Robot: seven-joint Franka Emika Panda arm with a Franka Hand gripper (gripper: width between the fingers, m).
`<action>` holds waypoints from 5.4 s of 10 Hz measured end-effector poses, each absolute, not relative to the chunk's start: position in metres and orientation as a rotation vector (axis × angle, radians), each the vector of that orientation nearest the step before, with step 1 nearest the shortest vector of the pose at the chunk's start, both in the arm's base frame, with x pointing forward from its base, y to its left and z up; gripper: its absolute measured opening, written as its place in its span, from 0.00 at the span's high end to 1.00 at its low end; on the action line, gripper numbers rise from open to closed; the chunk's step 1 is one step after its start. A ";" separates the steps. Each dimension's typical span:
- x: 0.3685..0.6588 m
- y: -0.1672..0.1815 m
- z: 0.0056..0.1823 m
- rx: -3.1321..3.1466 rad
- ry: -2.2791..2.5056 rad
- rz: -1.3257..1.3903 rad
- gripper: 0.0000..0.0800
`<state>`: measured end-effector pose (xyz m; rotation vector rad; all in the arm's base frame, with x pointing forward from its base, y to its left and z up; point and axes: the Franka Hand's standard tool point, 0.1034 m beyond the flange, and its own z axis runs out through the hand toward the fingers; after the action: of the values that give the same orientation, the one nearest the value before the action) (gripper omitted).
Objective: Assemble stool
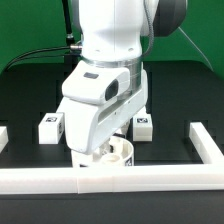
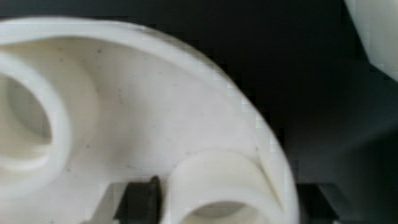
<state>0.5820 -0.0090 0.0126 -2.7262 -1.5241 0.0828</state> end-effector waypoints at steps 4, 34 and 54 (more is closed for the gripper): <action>0.585 0.032 0.013 -2.705 -1.542 0.072 0.61; 0.585 0.075 0.063 -2.854 -1.232 0.062 0.19; 0.513 0.051 0.045 -3.008 -0.092 0.730 0.19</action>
Offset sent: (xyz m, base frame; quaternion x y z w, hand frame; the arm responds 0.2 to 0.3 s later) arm 0.0113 0.0572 0.0016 -0.0028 -0.0106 -0.0078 0.9999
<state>0.5128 0.0510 0.0448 -3.0078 -0.0923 0.7299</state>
